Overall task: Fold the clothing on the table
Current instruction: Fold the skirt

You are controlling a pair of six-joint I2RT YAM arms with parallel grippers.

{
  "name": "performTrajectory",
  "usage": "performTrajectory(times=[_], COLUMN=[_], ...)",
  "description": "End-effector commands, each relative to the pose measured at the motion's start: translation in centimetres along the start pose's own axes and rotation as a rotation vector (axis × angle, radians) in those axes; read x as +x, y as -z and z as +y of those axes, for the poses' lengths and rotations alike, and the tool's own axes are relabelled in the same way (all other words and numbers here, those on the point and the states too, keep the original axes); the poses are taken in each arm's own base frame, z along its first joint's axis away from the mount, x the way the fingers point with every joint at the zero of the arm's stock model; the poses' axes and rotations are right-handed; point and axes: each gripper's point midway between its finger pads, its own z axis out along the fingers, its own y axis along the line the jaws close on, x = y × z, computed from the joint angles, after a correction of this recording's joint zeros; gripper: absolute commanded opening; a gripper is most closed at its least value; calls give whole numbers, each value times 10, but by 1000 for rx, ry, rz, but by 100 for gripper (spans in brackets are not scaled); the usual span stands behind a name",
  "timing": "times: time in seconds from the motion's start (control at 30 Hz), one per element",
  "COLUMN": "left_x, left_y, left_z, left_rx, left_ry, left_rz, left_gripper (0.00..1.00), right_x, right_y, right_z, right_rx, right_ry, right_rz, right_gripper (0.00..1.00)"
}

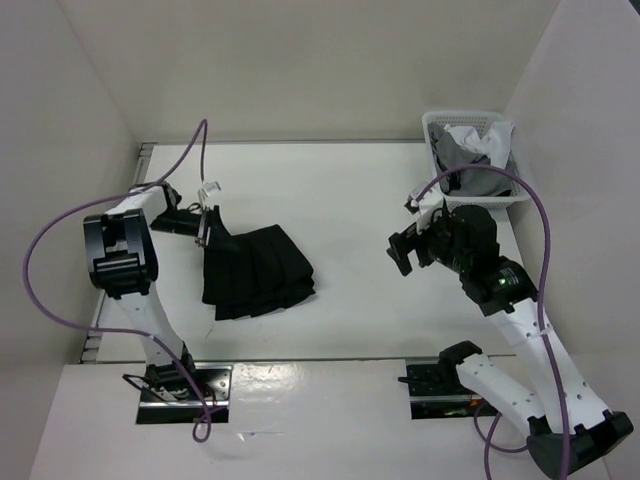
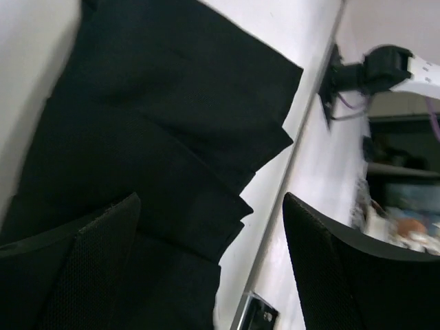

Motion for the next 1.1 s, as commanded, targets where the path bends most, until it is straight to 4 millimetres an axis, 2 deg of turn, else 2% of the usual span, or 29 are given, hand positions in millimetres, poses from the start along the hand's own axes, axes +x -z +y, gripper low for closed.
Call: performTrajectory(times=[0.0,0.13,0.2,0.27,0.3,0.37,0.4,0.43,0.47,0.5,0.53,0.57,0.6,0.63,0.67,0.7,0.73,0.77,0.8,0.83,0.87,0.9,0.97,1.03,1.07], left_x=[5,22,35,34,29,10,-21,-35,-54,-67,-85,-91,-104,-103,-111,-107,-94,-84,-75,-62,-54,-38,-26,-11,-11], left_y=[-15,-24,-31,-29,-26,-14,2,12,30,44,60,82,94,116,134,144,160,169,172,176,182,173,170,165,173], left_z=[-3,33,43,48,44,15,-10,-28,-64,-86,-113,-147,-164,-202,-194,-199,-223,-197,-192,-198,-186,-163,-153,-131,-127], left_rx=[137,88,60,35,34,65,43,20,-25,-57,-106,-204,-279,-383,-546,-626,-720,-838,-879,-914,-975,-991,-1009,-1038,-1071], left_ry=[-19,-6,41,21,-1,-19,-121,-140,-242,-253,-342,-442,-439,-527,-560,-505,-554,-495,-451,-455,-411,-339,-308,-255,-250], left_rz=[-3,70,107,124,123,99,55,32,-17,-57,-97,-144,-210,-296,-361,-433,-527,-558,-592,-627,-643,-611,-638,-626,-649], left_gripper=[90,89,89,89,89,87,87,87,91,93,95,99,99,99,99,100,100,100,100,100,100,100,100,100,100], right_x=[-10,-7,-8,-8,-8,-9,-10,-12,-15,-14,-15,-23,-24,-26,-32,-34,-33,-34,-32,-27,-21,-16,-3,6,11], right_y=[0,-5,-5,-5,-5,-2,1,5,10,13,17,27,32,37,48,54,57,66,69,68,68,67,64,61,61], right_z=[1,0,-3,-7,-7,-7,-12,-12,-13,-17,-19,-21,-27,-30,-36,-47,-55,-69,-75,-83,-89,-94,-102,-112,-118], right_rx=[-7,-12,4,21,21,15,30,33,35,52,65,85,111,130,181,239,285,370,405,443,474,498,537,567,591], right_ry=[-6,-11,-9,-13,-13,-16,-24,-24,-22,-29,-30,-23,-41,-42,-69,-94,-116,-142,-173,-195,-204,-243,-272,-302,-310], right_rz=[-52,-33,-39,-36,-36,-48,-57,-71,-89,-87,-99,-134,-146,-160,-201,-216,-219,-224,-222,-205,-181,-156,-110,-75,-57], right_gripper=[99,99,99,99,99,99,99,99,99,99,99,99,99,99,99,99,99,99,99,99,99,99,99,99,99])
